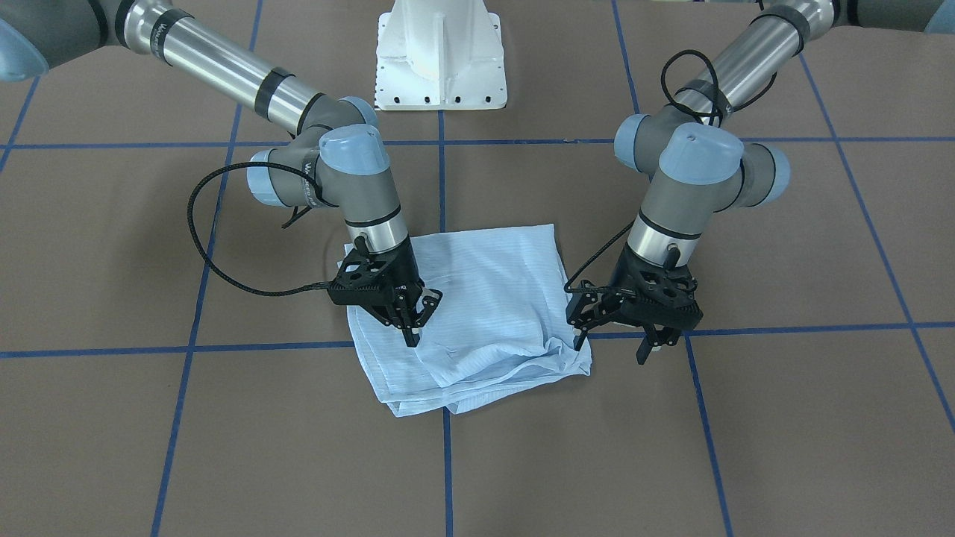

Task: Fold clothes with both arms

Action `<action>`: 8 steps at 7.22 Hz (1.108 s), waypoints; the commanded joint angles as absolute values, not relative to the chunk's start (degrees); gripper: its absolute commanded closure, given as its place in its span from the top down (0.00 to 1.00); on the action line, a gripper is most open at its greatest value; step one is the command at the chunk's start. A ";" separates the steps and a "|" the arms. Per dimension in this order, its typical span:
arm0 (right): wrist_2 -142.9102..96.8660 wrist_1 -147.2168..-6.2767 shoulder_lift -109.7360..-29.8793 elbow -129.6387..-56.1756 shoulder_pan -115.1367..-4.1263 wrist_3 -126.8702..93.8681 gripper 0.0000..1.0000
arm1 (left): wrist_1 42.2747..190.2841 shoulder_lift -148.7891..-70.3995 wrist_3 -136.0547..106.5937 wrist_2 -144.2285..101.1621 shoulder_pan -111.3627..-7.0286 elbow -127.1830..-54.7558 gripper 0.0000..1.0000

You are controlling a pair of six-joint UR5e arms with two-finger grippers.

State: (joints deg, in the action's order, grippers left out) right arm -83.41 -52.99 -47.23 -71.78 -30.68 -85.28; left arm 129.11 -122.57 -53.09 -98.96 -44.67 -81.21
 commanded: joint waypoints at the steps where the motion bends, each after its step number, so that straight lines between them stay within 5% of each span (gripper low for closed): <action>1: -83.41 -53.17 -47.98 -71.63 -30.67 -84.73 0.00 | 129.11 -122.61 -53.09 -98.96 -44.65 -81.21 1.00; 5: -83.32 -53.00 -48.16 -71.28 -31.82 -83.24 0.00 | 129.11 -122.61 -53.09 -98.96 -44.65 -81.21 1.00; 6: -83.32 -53.09 -47.82 -71.28 -32.25 -83.15 0.73 | 129.11 -122.61 -53.09 -98.96 -44.65 -81.21 1.00; 7: -84.28 -55.09 -46.68 -71.37 -33.39 -82.36 1.00 | 129.11 -122.61 -53.00 -99.05 -44.65 -81.21 1.00; 8: -90.38 -61.46 -44.15 -71.72 -36.27 -80.96 1.00 | 128.68 -122.52 -52.82 -99.40 -44.65 -81.30 1.00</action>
